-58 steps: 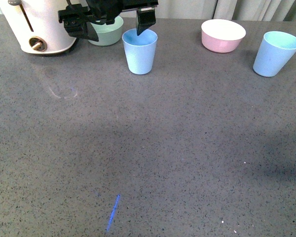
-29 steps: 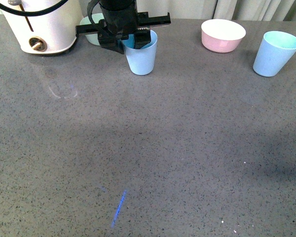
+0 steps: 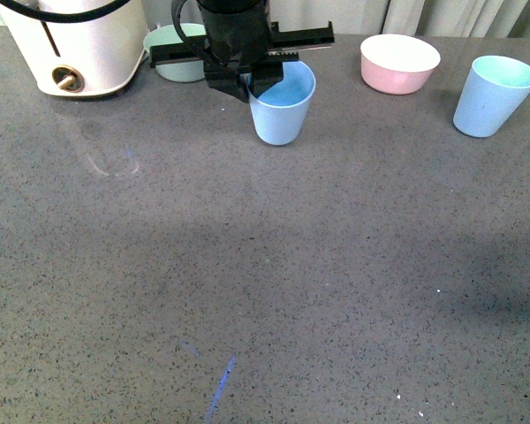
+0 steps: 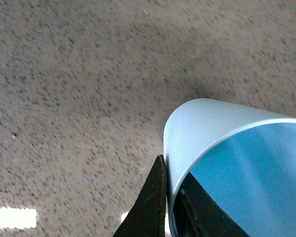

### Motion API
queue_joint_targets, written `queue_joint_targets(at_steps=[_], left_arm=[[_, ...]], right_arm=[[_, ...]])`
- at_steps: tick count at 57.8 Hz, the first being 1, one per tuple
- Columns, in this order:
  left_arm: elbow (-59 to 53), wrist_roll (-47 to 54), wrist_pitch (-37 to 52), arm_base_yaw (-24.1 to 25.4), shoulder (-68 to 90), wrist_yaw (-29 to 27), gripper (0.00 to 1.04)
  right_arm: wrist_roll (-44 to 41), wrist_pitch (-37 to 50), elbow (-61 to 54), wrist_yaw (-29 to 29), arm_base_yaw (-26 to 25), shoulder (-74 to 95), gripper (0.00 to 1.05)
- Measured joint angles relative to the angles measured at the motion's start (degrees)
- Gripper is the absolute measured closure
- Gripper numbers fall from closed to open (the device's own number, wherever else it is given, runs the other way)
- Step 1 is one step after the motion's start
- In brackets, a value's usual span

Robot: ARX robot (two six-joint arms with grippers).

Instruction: Stack blue cups with both arms

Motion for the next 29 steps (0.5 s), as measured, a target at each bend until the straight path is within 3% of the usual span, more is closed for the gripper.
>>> queue_joint_targets(at_steps=[29], left_arm=[[-10.8,0.5,2.3,-6.7,-5.8,-1.0,1.03]], right_arm=[[0.0,0.0,0.0,0.0,0.0,0.0,0.09]])
